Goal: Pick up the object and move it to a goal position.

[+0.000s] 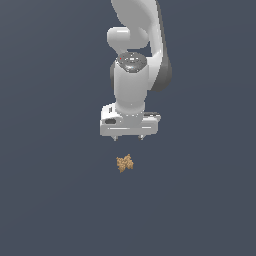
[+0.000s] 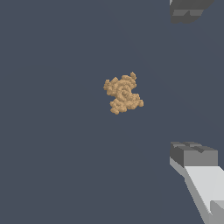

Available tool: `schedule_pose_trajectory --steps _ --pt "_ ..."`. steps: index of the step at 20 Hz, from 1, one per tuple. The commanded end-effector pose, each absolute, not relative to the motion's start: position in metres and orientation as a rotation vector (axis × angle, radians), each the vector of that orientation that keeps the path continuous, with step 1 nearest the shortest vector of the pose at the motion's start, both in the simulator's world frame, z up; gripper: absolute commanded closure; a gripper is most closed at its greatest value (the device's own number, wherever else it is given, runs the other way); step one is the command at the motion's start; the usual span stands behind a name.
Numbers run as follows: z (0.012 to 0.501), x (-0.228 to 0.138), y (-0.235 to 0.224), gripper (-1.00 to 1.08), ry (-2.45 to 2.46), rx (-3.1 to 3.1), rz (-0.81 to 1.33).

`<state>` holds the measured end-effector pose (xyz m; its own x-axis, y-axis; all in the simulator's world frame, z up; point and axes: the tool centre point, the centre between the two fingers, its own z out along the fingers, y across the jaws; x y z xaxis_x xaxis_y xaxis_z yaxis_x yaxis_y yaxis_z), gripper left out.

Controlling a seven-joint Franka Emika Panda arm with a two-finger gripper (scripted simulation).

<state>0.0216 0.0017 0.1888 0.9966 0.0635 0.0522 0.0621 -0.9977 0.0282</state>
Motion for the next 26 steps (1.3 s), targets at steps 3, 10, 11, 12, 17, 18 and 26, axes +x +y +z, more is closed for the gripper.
schedule_pose_trajectory --steps 3,10,11,12,17,18,26 --pt "0.174 0.028 -0.001 -0.92 0.168 3.110 0.068" --pt "0.134 0.043 -0.008 -0.92 0.354 3.103 0.032" --pt "0.128 0.045 -0.009 -0.92 0.381 3.102 0.027" --pt "0.123 0.047 -0.010 -0.92 0.406 3.101 0.023" --pt "0.101 0.053 -0.013 -0.92 0.500 3.096 0.007" --pt "0.098 0.054 -0.014 -0.92 0.513 3.095 0.005" --pt "0.090 0.055 -0.015 -0.92 0.542 3.094 -0.001"
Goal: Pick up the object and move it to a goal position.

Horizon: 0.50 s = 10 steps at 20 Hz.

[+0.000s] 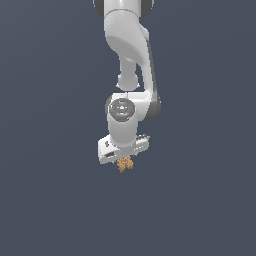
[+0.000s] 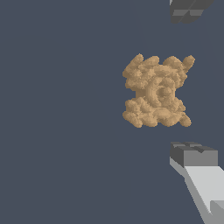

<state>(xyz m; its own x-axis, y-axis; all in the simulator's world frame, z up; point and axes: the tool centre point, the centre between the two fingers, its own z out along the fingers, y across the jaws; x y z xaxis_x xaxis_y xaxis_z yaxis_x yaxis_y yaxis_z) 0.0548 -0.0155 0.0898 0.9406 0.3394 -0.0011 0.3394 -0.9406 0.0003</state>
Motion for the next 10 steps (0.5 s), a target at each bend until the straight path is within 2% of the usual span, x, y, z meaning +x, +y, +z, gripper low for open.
schedule_pose_trajectory --steps 1,10 --pt "0.089 0.055 -0.015 -0.92 0.542 3.094 -0.001" --pt "0.050 0.054 -0.015 -0.92 0.547 3.093 0.000"
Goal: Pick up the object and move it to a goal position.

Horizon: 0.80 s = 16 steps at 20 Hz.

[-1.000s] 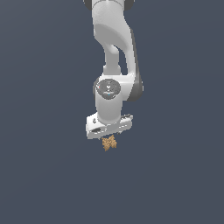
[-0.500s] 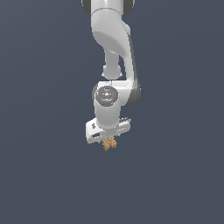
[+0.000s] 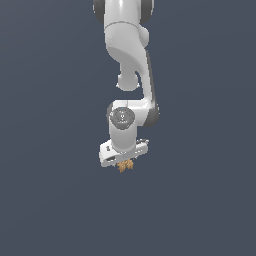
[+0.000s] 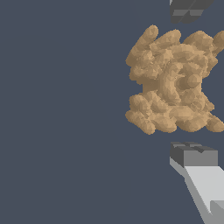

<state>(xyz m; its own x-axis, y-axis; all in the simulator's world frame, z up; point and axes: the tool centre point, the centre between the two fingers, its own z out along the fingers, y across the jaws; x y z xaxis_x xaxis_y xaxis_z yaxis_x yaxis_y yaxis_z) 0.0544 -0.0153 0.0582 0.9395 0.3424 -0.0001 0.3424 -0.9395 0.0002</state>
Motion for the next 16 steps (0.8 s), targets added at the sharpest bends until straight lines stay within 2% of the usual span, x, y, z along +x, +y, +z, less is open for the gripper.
schedule_pose_trajectory --steps 1,7,8,16 --pt "0.0464 0.0541 -0.0154 -0.92 0.547 3.093 0.000" --pt "0.0393 0.0556 -0.0152 -0.92 0.549 3.093 0.000" --pt "0.0393 0.0556 -0.0152 1.08 0.549 3.093 0.000" --pt "0.0393 0.0556 -0.0152 1.08 0.549 3.093 0.000"
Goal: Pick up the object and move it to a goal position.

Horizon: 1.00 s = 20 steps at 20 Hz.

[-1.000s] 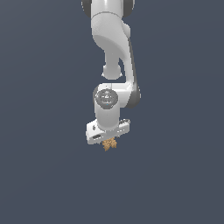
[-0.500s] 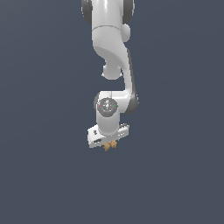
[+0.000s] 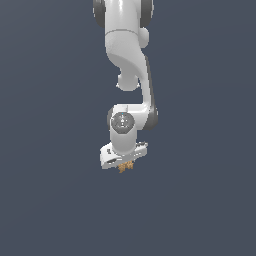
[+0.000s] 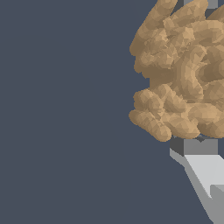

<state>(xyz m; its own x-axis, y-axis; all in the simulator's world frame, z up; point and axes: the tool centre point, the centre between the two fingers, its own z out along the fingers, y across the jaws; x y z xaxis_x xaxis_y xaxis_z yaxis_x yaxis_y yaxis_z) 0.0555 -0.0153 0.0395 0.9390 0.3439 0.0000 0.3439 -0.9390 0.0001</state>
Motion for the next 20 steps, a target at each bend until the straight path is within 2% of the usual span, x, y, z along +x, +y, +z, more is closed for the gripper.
schedule_pose_trajectory --steps 1,7,20 --pt "0.039 0.056 -0.015 1.08 0.549 3.093 0.000" --pt "0.043 0.059 -0.024 1.08 0.549 3.093 0.000" --pt "0.065 0.088 -0.086 1.08 0.549 3.093 0.000"
